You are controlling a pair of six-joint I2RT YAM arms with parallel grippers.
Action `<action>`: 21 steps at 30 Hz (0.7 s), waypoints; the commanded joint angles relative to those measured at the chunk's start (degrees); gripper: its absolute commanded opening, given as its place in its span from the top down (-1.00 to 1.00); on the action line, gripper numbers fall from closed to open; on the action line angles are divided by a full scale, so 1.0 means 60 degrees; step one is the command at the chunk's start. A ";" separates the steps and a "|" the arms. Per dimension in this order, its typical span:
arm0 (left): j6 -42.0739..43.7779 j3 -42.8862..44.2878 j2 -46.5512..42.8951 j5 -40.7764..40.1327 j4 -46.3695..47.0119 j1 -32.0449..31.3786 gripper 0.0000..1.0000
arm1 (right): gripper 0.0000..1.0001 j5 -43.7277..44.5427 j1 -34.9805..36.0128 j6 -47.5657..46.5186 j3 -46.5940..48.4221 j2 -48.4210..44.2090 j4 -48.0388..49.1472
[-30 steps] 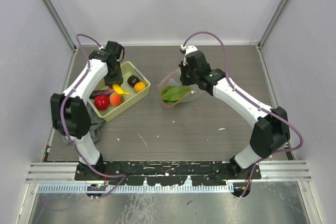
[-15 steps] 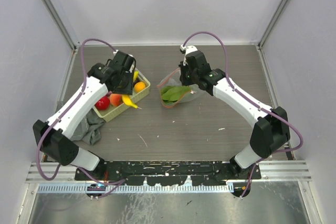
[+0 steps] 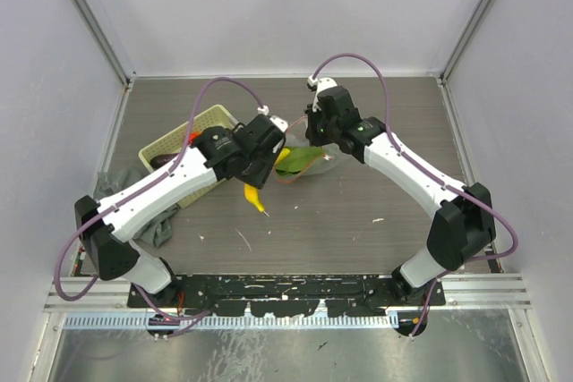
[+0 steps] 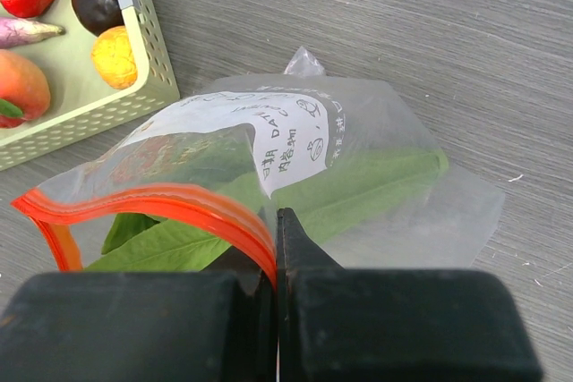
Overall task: Place the food in the zip-top bag and seal the zipper
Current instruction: Place the fake fruit in the zipper food storage bag.
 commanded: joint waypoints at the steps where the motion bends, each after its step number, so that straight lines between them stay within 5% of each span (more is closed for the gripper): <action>1: 0.0011 0.0763 0.0434 -0.0069 0.0131 -0.0040 0.43 | 0.93 -0.0287 -0.0039 0.0109 0.0056 -0.0688 0.0475; 9: -0.0418 0.2531 0.1863 0.0397 -0.0793 0.0253 0.42 | 0.94 -0.0679 -0.0038 0.0174 -0.0108 -0.0779 0.0652; 21: -0.1477 0.2836 0.2307 0.3937 -0.0933 0.1255 0.32 | 0.94 -0.0914 -0.0039 0.0292 -0.1256 -0.1404 0.1693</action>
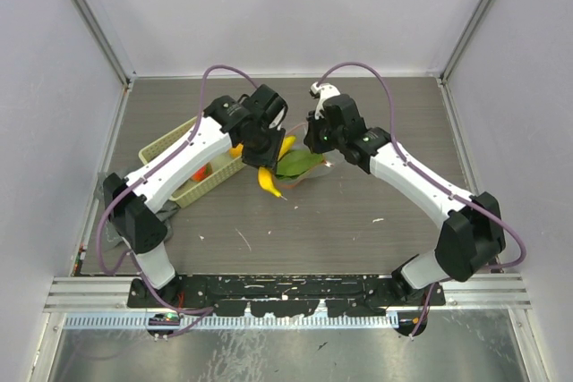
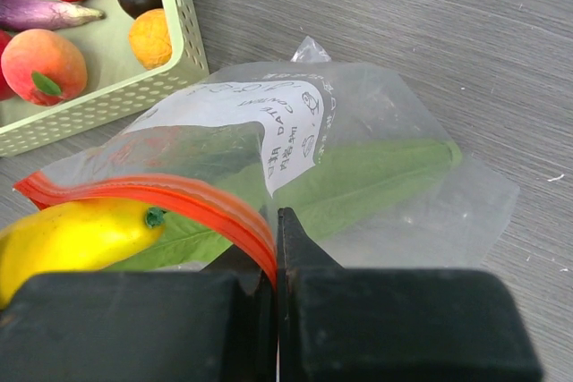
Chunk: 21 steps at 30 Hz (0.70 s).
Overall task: Place the food in the zip-top bag and seal the zipper
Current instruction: Place the fake fruit in the zipper food storage bag.
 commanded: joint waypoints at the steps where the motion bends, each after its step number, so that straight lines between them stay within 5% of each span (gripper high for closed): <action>1: -0.0589 0.0353 0.0007 0.1813 -0.0016 0.0055 0.32 | 0.94 -0.0200 -0.0032 0.0199 -0.0416 -0.0806 0.1210; 21: -0.2076 -0.0593 0.0293 0.1530 0.1034 0.0271 0.30 | 0.94 -0.1056 -0.0011 0.0710 -0.1767 -0.1686 0.2862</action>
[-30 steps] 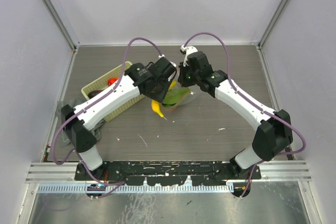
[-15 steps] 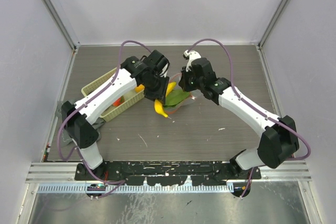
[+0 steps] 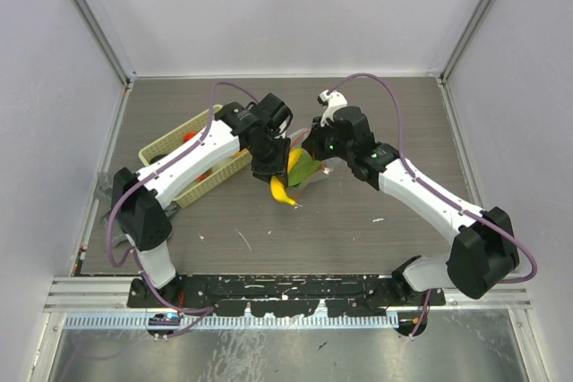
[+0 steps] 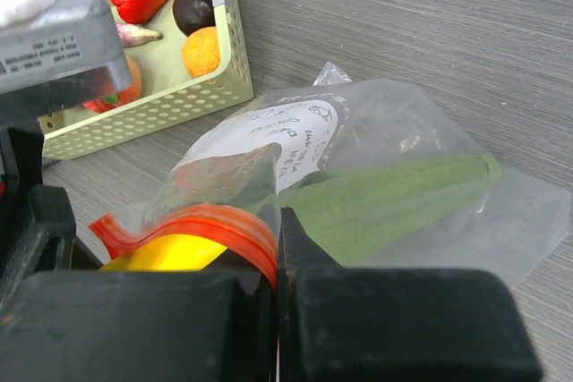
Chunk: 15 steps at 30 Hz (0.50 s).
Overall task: Place the food in the zip-top bag and seal the zipper
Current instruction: Place the fake fruit in the zipper food storage bag.
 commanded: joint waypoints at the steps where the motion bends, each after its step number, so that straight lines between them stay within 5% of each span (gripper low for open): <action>1: -0.0300 0.0158 0.0029 -0.0434 0.0646 0.0213 0.30 | 0.94 -0.0464 -0.0012 0.0192 -0.0087 -0.0576 0.1017; 15: -0.0564 -0.0185 0.0355 -0.1033 0.1774 0.0162 0.17 | 0.94 -0.1187 0.0034 0.0538 -0.0397 -0.0417 0.1448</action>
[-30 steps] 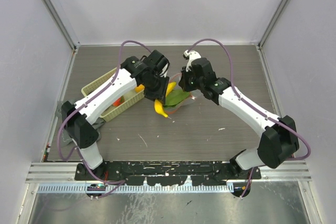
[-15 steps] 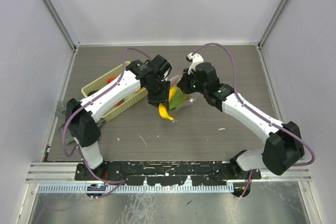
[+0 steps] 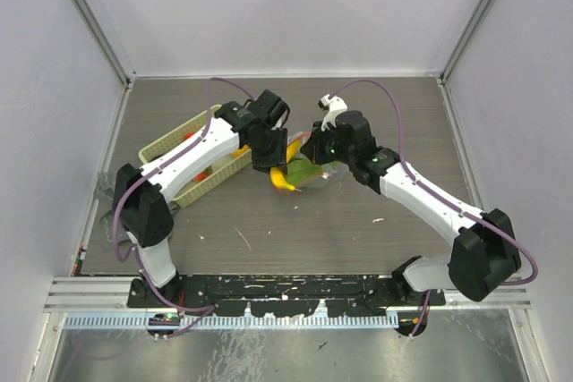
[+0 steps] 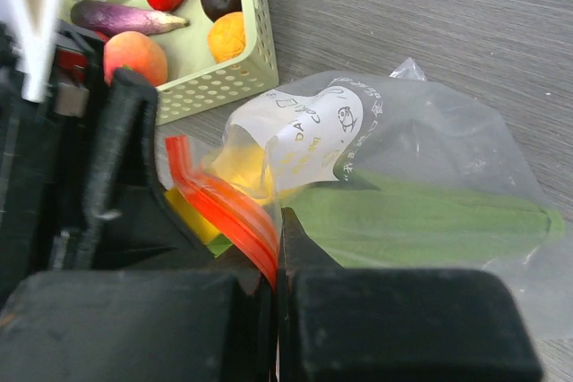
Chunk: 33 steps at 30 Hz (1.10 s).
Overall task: Place the food in the zip-top bag and seal the zipper
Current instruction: Place the fake fruit in the zipper food storage bag.
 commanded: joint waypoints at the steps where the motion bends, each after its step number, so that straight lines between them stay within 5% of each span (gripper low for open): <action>1: 0.0150 0.0093 0.0136 -0.0335 0.0592 -0.0208 0.16 | 0.94 -0.0538 0.0047 0.0261 0.0143 -0.0247 0.1006; 15: 0.0363 0.0059 0.0075 -0.0960 0.0806 -0.0273 -0.15 | 0.94 -0.0543 0.0049 0.0393 0.0097 -0.0189 0.1059; 33: -0.1301 -0.2450 -0.3283 -0.1708 0.0706 -0.0875 -0.24 | 0.94 -0.0320 0.0049 0.0638 0.0215 -0.0048 0.1098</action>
